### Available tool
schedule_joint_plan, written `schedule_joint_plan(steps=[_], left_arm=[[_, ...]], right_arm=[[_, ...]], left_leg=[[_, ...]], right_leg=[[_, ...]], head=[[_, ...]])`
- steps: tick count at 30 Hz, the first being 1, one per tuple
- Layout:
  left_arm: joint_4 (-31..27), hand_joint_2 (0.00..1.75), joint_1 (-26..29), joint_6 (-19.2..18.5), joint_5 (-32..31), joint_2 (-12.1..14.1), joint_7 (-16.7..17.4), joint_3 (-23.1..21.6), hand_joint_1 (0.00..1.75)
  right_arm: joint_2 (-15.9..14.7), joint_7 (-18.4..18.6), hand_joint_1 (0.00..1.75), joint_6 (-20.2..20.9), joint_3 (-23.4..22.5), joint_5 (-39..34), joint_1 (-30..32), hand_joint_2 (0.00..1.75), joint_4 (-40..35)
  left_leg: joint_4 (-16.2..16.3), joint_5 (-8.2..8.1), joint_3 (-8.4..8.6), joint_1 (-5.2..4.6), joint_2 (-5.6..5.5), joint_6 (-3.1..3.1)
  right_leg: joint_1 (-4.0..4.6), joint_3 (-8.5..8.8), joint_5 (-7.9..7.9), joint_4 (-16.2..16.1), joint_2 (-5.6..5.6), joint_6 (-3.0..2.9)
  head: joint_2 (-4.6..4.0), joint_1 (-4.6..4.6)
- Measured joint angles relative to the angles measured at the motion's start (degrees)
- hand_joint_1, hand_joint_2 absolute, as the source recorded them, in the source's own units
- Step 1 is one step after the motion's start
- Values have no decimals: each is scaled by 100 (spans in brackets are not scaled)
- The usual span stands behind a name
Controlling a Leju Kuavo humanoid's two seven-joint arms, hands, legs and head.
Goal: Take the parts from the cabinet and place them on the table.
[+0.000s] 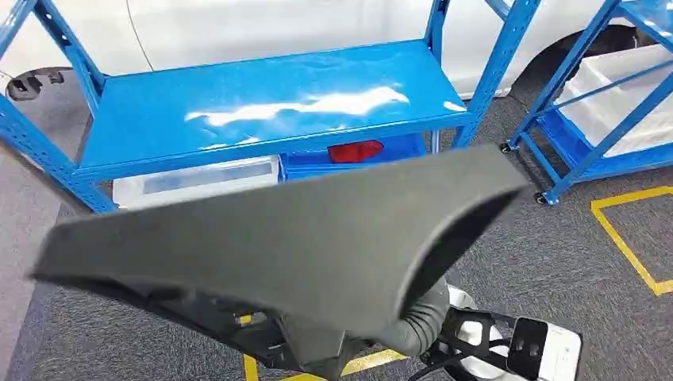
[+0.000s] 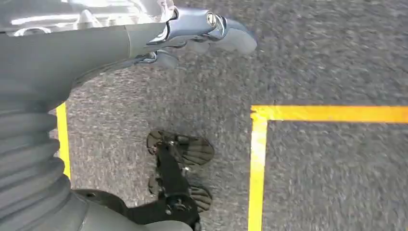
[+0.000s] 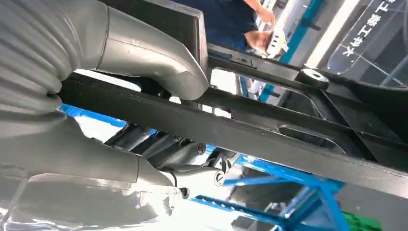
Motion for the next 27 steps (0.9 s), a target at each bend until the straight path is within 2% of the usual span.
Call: schedule_joint_plan(steps=[1, 2, 3, 4, 5, 6, 7, 8, 9, 10, 11, 12, 14, 15, 16, 17, 19, 20, 21, 22, 23, 24, 25, 26, 27], left_arm=[[0, 175, 3, 6, -15, -4, -24, 0, 0], [0, 175, 14, 35, -44, -9, -26, -2, 0], [0, 175, 31, 77, -41, -9, -35, 0, 0], [0, 175, 50, 94, -24, -9, -57, 2, 0], [0, 175, 68, 96, -22, -7, -79, 7, 0], [0, 175, 73, 98, -9, -7, -85, 9, 0], [0, 175, 71, 109, -11, -7, -92, 15, 0], [0, 175, 68, 162, -33, -7, -94, 24, 0], [0, 175, 68, 212, -39, -7, -153, 31, 0], [0, 175, 68, 238, -37, -9, -290, 44, 0], [0, 175, 63, 245, -26, -11, -398, 55, 0], [0, 175, 52, 297, -37, -11, -444, 61, 0], [0, 175, 32, 420, -81, -24, -520, 63, 0], [0, 175, 25, 376, -125, -44, -529, 63, 0], [0, 175, 26, 330, -160, -42, -535, 63, 0], [0, 175, 31, 279, -190, -42, -544, 63, 0], [0, 175, 50, 140, -225, -42, -544, 63, 0], [0, 175, 56, 125, -232, -42, -529, 63, 0], [0, 175, 56, 116, -234, -44, -499, 63, 0], [0, 175, 53, 114, -234, -44, -476, 61, 0], [0, 175, 44, 118, -236, -46, -457, 61, 0], [0, 175, 33, 129, -236, -57, -433, 61, 0], [0, 175, 24, 140, -247, -61, -402, 61, 0], [0, 175, 26, 146, -251, -61, -382, 61, 0], [0, 175, 27, 155, -254, -59, -369, 61, 0]], right_arm=[[-15, -33, 175, -11, 41, 8, -5, 175, -33], [-13, -67, 175, 2, 72, 39, 4, 175, -46], [-15, -94, 175, 33, 87, 63, 38, 175, -48], [-15, -105, 175, 66, 105, 85, 77, 175, -50], [-15, -111, 175, 101, 120, 111, 112, 175, -50], [-15, -114, 175, 114, 138, 142, 134, 175, -54], [-15, -114, 175, 131, 153, 162, 147, 175, -63], [-13, -114, 175, 164, 162, 179, 157, 175, -79], [-13, -118, 175, 203, 164, 201, 164, 175, -107], [-4, -136, 175, 245, 164, 232, 181, 175, -135], [15, -142, 175, 273, 159, 254, 203, 175, -166], [24, -144, 175, 293, 153, 264, 242, 175, -212], [35, -144, 175, 304, 125, 267, 299, 175, -312], [37, -133, 175, 317, 96, 267, 320, 175, -354], [37, -118, 175, 372, 35, 242, 323, 175, -391], [42, -89, 175, 473, -57, 192, 321, 175, -393], [63, -79, 175, 695, -307, 122, 334, 175, -391], [76, -74, 175, 765, -398, 111, 345, 175, -389], [103, -66, 175, 856, -507, 105, 364, 175, -389], [136, -52, 175, 912, -580, 105, 386, 175, -387], [171, -46, 175, 940, -634, 105, 403, 175, -389], [203, -30, 175, 953, -687, 114, 416, 175, -389], [240, -15, 175, 979, -734, 146, 417, 175, -389], [276, 11, 175, 1003, -765, 168, 431, 175, -389], [308, 26, 175, 1016, -791, 183, 436, 175, -389]], left_leg=[[216, -155, -84, 1, -228, -15], [653, -395, -288, 8, -348, -21], [1153, -615, -525, 16, -398, -33], [1562, -754, -726, 16, -426, -49], [1787, -761, -846, 16, -436, -58], [1712, -628, -821, 16, -437, -60], [1375, -380, -673, 24, -445, -58], [843, -81, -420, 40, -488, -56], [370, 133, -193, 59, -618, -54], [179, 36, -117, 77, -910, -32], [146, 49, -133, 79, -901, -5], [154, 54, -143, 54, -846, 20], [127, 107, -132, 31, -752, 111], [78, 153, -130, 73, -650, 167], [53, 173, -131, 69, -599, 203], [52, 185, -146, 60, -532, 221], [61, 197, -186, 47, -390, 225], [63, 200, -197, 44, -311, 223], [65, 202, -201, 44, -234, 219], [67, 202, -199, 44, -163, 218], [66, 199, -192, 43, -105, 211], [65, 197, -181, 40, -52, 198], [62, 197, -168, 33, -4, 179], [55, 193, -169, 2, 36, 125], [50, 194, -166, 7, 67, 87]], right_leg=[[-8, 12, 17, -23, 58, -37], [-9, -1, 25, -22, 112, -59], [-6, -11, 29, -17, 184, -66], [1, -21, 34, -9, 253, -72], [3, -33, 35, 9, 328, -71], [1, -41, 35, 36, 403, -69], [-4, -48, 31, 67, 482, -63], [-11, -52, 20, 104, 559, -46], [-17, -64, 6, 148, 627, -24], [7, -110, -5, 203, 685, 21], [-3, -161, 1, 251, 739, 51], [-20, -189, 27, 231, 782, 97], [-41, -221, 87, 200, 889, 189], [-54, -235, 54, 248, 798, 201], [-25, -311, -105, 417, 542, 228], [-33, -475, -340, 777, 390, 259], [-66, -899, -769, 1733, 268, 306], [-81, -1010, -840, 2006, 258, 320], [-89, -980, -774, 1982, 245, 328], [-89, -793, -596, 1679, 219, 318], [-86, -506, -378, 1182, 177, 295], [-71, -171, -171, 603, 70, 255], [-20, 60, -167, 147, -218, 190], [16, 59, -161, 138, -226, 132], [28, 37, -152, 141, -154, 105]], head=[[2, 2], [2, -9], [2, -11], [0, -7], [2, -9], [2, -7], [2, -11], [0, -7], [2, -11], [2, -4], [2, 2], [2, 0], [0, -11], [2, -15], [2, 40], [2, 59], [2, 63], [2, 59], [2, 63], [2, 61], [2, 66], [2, 61], [2, 61], [0, 41], [2, 53]])
